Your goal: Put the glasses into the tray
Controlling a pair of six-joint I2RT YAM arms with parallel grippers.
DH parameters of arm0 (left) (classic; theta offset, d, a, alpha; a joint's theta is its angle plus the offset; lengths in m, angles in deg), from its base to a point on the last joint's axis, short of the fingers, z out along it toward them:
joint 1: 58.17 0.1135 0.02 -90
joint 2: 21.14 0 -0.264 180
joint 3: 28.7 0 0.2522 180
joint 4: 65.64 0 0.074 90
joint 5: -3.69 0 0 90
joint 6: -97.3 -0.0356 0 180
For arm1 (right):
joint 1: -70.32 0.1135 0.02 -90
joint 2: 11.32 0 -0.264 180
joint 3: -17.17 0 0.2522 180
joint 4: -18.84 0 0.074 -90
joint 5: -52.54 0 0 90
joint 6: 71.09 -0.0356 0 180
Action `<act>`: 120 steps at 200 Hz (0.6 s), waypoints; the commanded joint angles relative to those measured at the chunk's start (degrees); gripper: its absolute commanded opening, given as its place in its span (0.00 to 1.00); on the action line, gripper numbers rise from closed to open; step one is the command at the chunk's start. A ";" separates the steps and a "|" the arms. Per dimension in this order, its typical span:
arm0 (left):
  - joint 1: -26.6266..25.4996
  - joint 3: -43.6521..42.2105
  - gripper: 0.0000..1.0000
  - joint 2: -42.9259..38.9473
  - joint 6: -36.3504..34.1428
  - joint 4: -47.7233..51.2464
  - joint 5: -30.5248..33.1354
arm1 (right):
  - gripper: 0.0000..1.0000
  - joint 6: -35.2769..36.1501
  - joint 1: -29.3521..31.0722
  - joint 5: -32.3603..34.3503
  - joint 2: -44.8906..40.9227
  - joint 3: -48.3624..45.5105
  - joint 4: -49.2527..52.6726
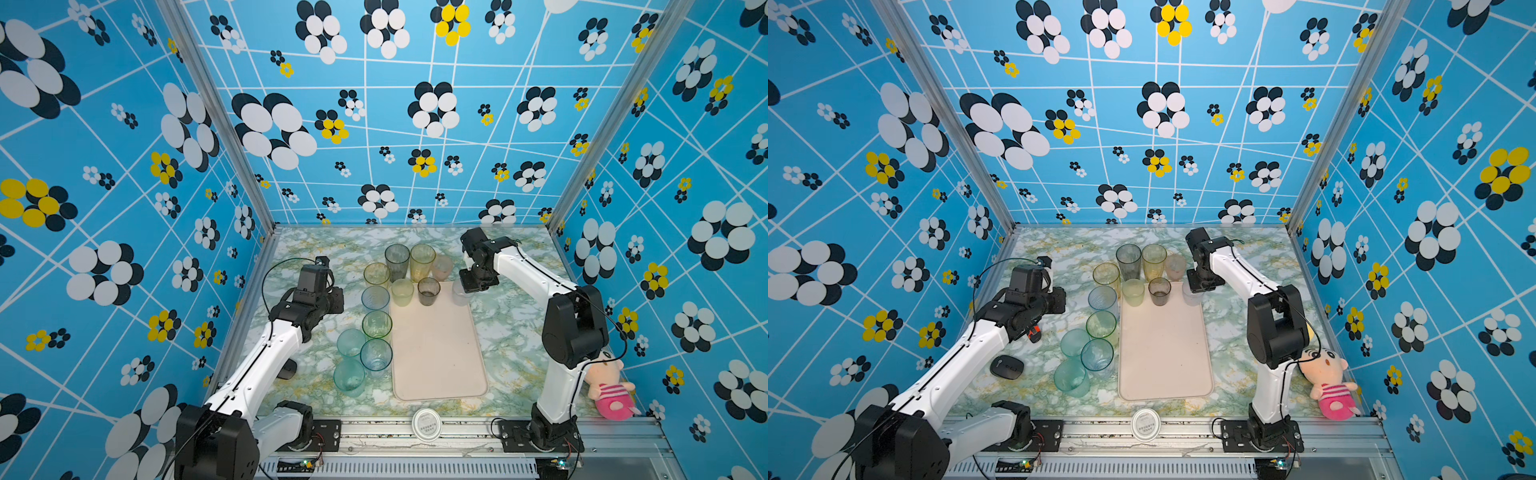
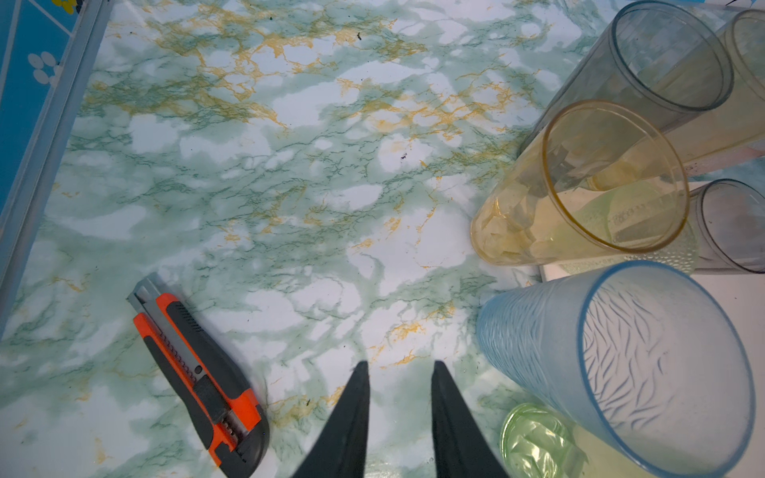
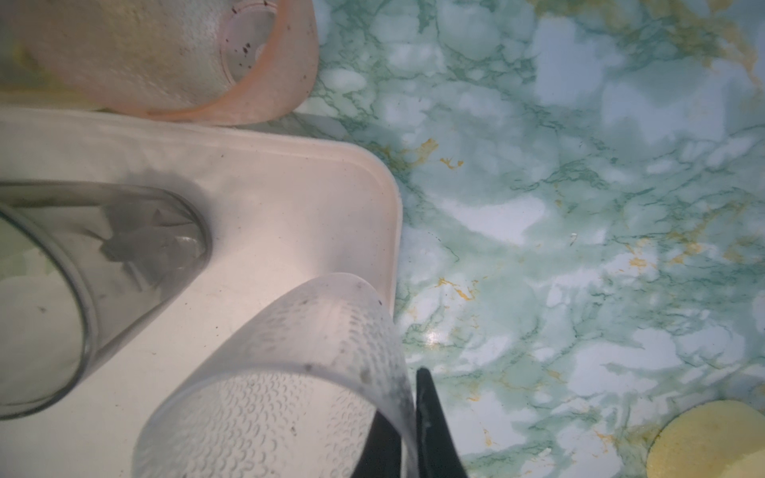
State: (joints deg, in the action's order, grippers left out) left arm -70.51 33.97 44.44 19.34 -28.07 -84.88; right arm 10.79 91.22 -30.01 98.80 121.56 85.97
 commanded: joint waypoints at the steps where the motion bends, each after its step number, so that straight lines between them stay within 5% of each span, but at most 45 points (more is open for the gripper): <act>1: 0.30 1.01 0.29 0.51 -0.08 0.32 -0.56 | 0.00 -0.23 0.92 0.65 1.63 2.34 0.95; 120: 0.30 0.84 0.28 0.85 -0.34 0.39 -0.15 | 0.00 -1.37 0.97 -0.26 4.56 3.15 -1.76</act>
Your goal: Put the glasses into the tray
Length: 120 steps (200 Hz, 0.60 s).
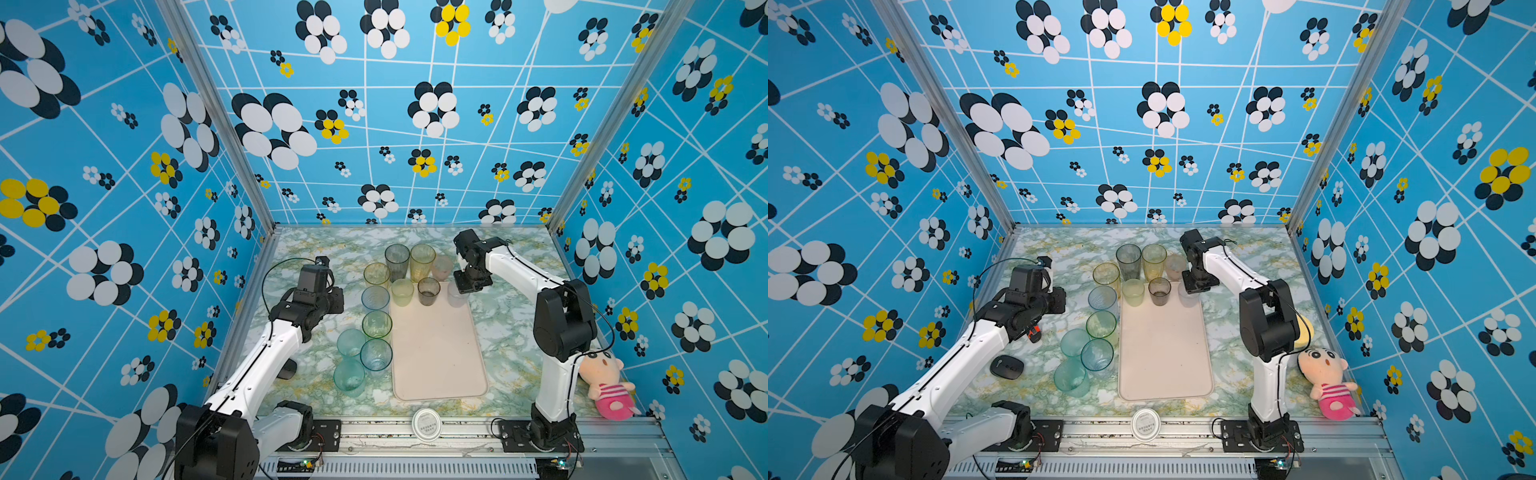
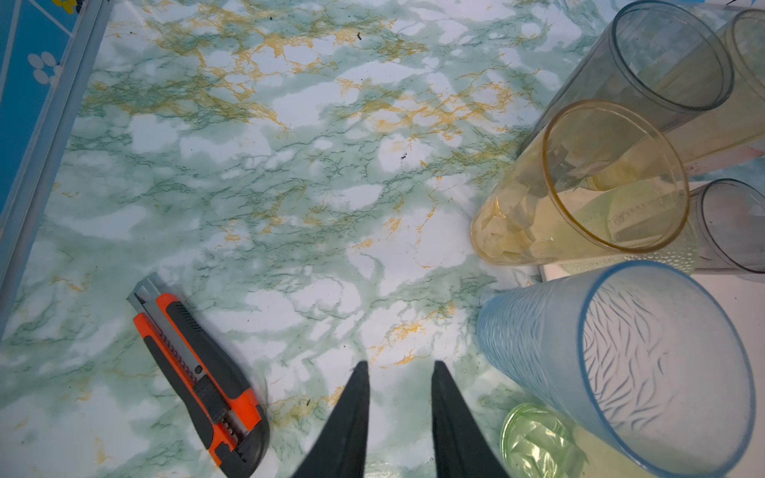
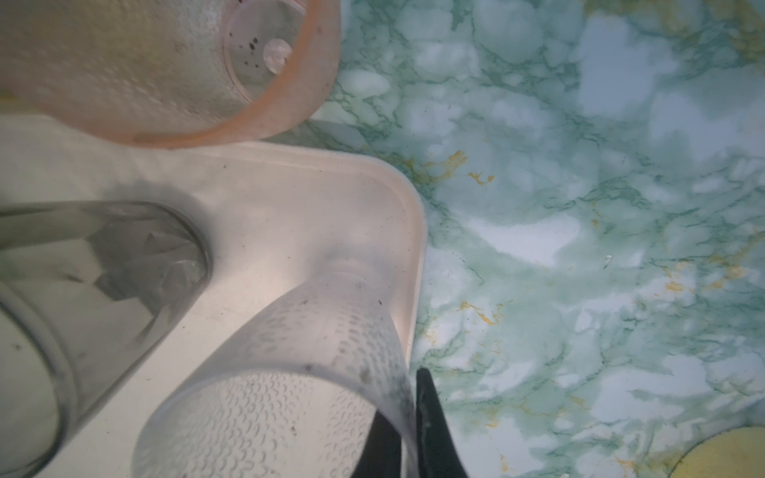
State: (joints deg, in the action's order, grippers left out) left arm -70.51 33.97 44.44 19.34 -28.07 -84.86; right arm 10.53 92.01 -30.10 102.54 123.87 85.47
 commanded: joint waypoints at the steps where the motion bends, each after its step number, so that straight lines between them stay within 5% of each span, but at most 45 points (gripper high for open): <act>1: 0.30 0.84 0.28 0.86 -0.34 0.42 -0.15 | 0.00 -1.11 0.19 -0.21 0.87 0.83 -1.26; 120: 0.39 0.42 0.28 0.91 -0.43 0.44 -0.18 | 0.00 -1.53 0.15 -0.06 2.97 1.54 -2.37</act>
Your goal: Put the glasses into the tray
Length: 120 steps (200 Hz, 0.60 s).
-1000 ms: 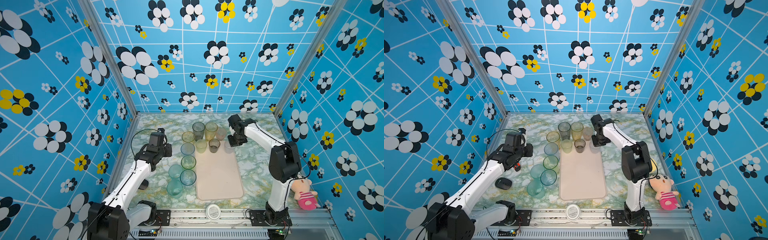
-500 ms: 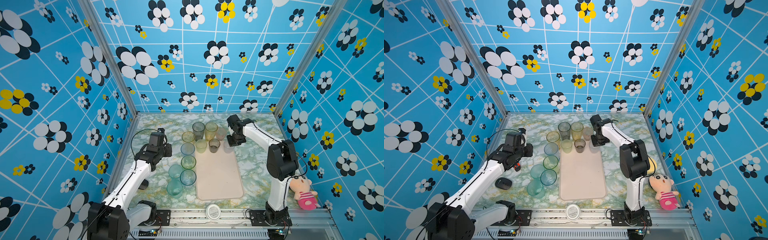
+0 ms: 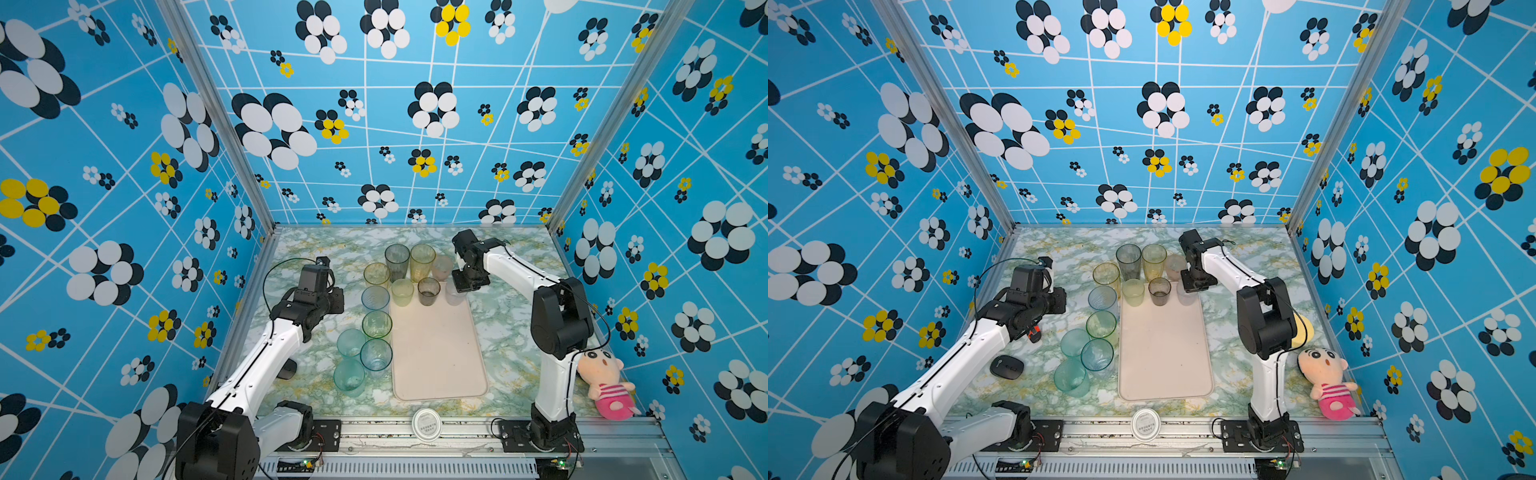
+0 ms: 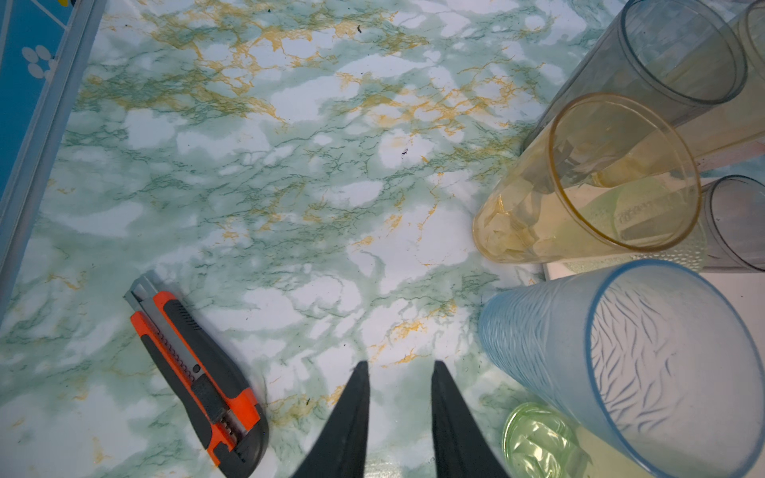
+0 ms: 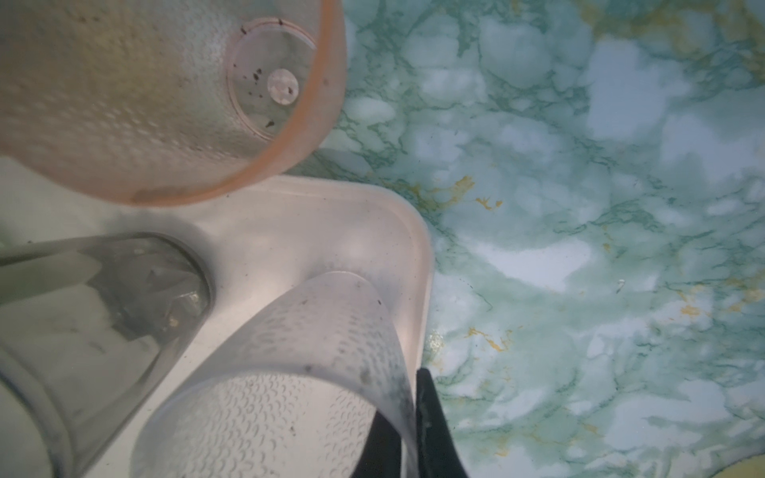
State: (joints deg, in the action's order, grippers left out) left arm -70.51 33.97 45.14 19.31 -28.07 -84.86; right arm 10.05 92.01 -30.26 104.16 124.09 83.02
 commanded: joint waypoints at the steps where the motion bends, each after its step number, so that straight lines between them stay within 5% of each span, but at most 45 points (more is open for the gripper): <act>1: 0.39 0.41 0.28 0.23 -0.41 0.44 -0.16 | 0.00 -1.06 0.17 0.09 1.38 1.32 0.06; 77: 0.39 0.36 0.29 -0.10 -0.41 0.46 0.04 | 0.08 -1.16 0.11 0.09 0.45 1.23 -0.14; 120: 0.35 1.31 0.29 -0.36 -0.74 1.51 0.42 | 0.24 -1.24 0.12 0.09 -1.16 0.72 -0.48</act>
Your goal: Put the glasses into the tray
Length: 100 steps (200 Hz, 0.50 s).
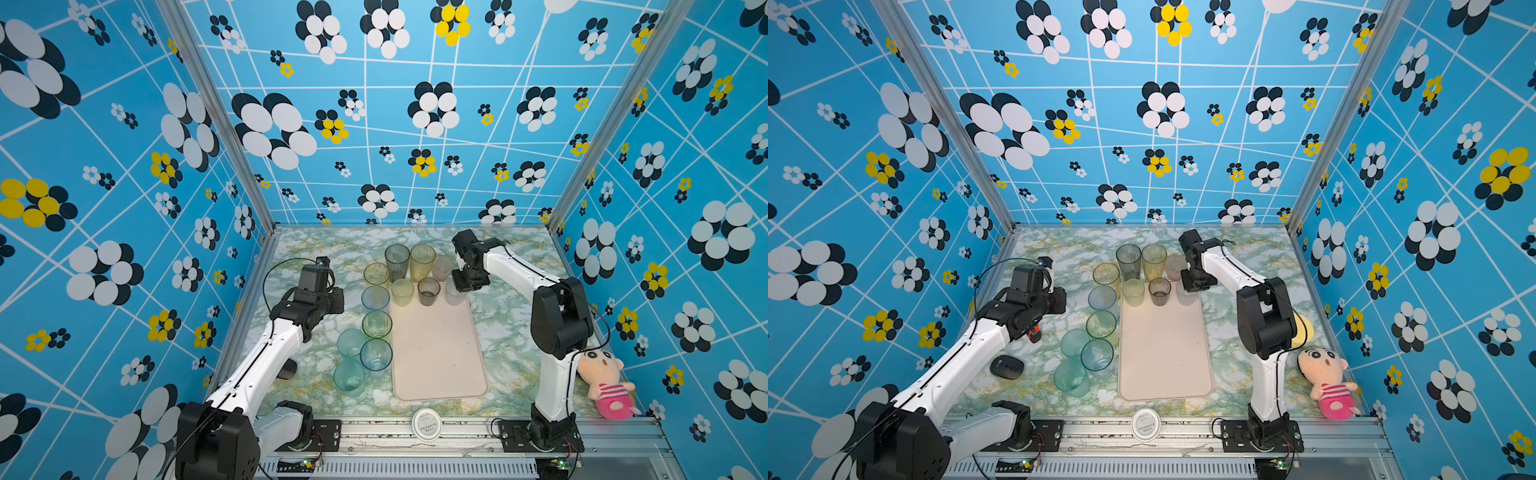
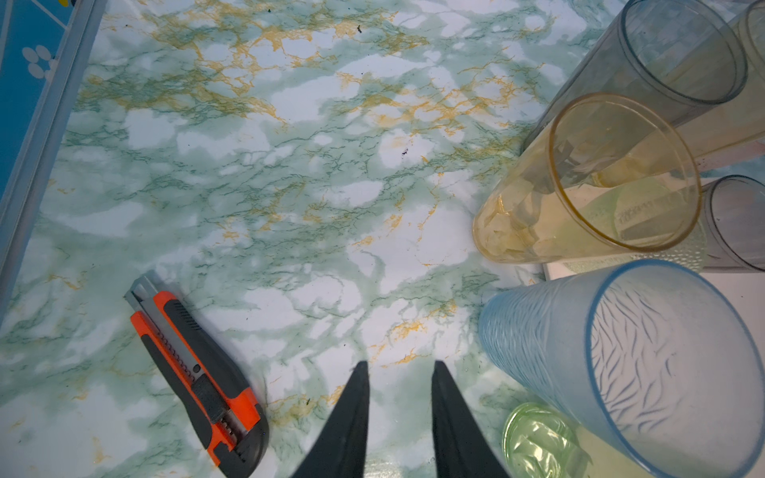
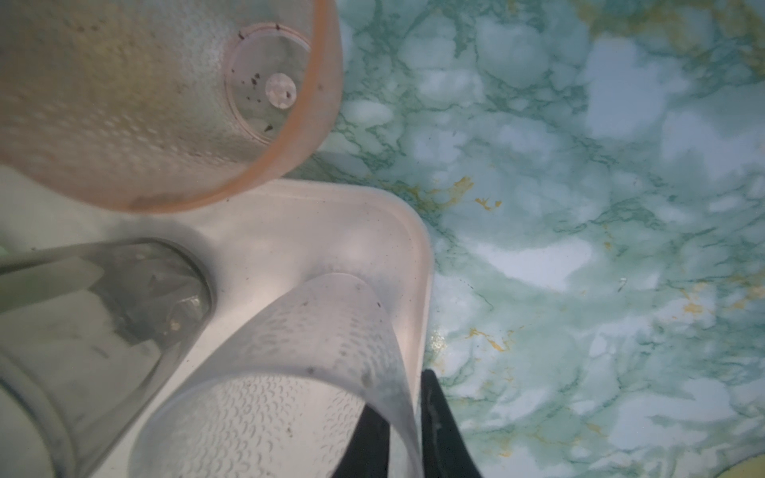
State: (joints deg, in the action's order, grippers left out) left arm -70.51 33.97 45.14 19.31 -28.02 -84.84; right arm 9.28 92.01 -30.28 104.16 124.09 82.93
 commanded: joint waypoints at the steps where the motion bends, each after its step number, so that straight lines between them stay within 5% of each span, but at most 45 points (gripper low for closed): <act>1: 0.33 1.34 0.29 -0.36 -0.75 1.50 0.38 | 0.24 -0.48 0.11 0.12 -1.19 0.71 -0.44; 100: -1.27 6.48 0.28 -4.51 -1.45 13.72 -0.47 | 0.43 -1.71 -1.54 -0.98 -17.03 -8.29 -4.64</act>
State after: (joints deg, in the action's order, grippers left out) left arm -71.01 37.86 42.80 18.24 -21.27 -84.84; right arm 8.71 91.42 -30.52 92.68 118.67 79.65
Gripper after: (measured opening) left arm 0.283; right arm 0.427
